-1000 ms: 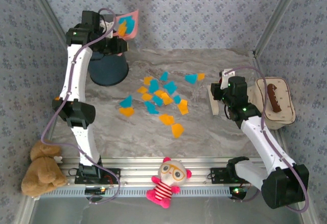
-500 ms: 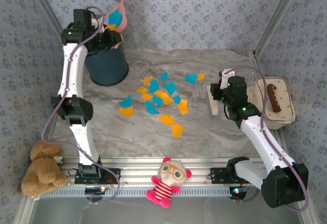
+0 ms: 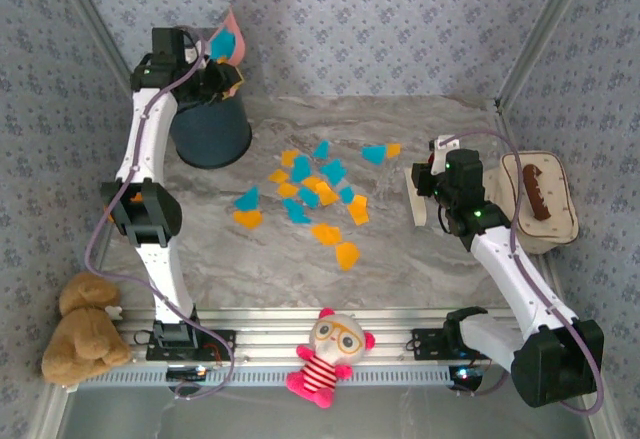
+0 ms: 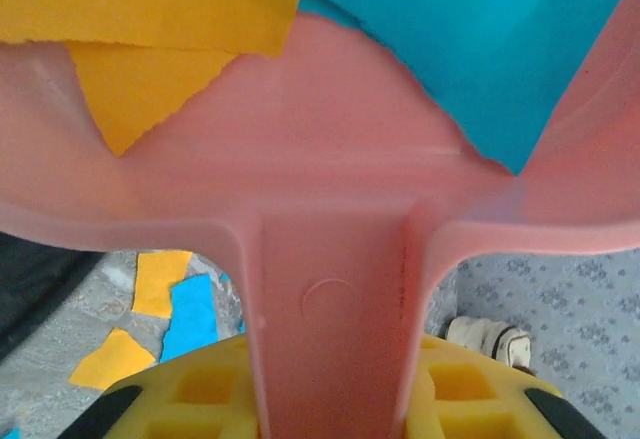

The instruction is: Sweep away the paper scraps from the table

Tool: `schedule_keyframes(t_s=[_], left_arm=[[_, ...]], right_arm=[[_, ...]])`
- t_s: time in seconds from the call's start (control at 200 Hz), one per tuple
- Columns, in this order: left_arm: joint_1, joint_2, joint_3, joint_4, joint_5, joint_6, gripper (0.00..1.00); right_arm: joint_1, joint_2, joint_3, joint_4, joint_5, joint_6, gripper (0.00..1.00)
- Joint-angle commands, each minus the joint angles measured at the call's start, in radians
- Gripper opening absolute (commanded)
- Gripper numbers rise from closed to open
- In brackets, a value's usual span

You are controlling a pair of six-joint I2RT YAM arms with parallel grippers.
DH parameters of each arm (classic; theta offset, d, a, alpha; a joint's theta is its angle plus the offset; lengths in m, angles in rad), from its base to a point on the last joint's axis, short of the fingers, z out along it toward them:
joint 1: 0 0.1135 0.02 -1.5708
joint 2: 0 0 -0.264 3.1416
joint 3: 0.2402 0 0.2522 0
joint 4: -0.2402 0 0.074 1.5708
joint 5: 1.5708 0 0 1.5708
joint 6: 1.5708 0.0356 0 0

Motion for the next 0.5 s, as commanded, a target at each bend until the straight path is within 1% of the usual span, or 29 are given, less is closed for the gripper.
schedule_keyframes(t_s=[0.0,0.05,0.07,0.2,0.335,0.495], left_arm=[[0.01,-0.097,-0.051,0.127,-0.017,-0.081,0.0],[0.01,-0.112,-0.075,0.137,-0.02,-0.097,0.0],[0.01,-0.116,-0.084,0.171,-0.02,-0.103,0.0],[0.01,-0.139,-0.137,0.221,-0.023,-0.142,0.0],[0.011,-0.175,-0.212,0.308,-0.024,-0.202,0.0],[0.021,-0.222,-0.313,0.439,-0.02,-0.314,0.0]], right_arm=[[-0.004,-0.015,-0.006,0.022,-0.006,0.023,0.0],[-0.004,-0.015,-0.008,0.021,-0.007,0.023,0.0],[-0.004,-0.015,-0.007,0.021,-0.008,0.023,0.0],[-0.003,-0.015,-0.009,0.023,-0.008,0.027,0.0],[-0.001,-0.014,-0.012,0.023,-0.007,0.028,0.0],[-0.001,-0.015,-0.011,0.022,-0.004,0.028,0.0]])
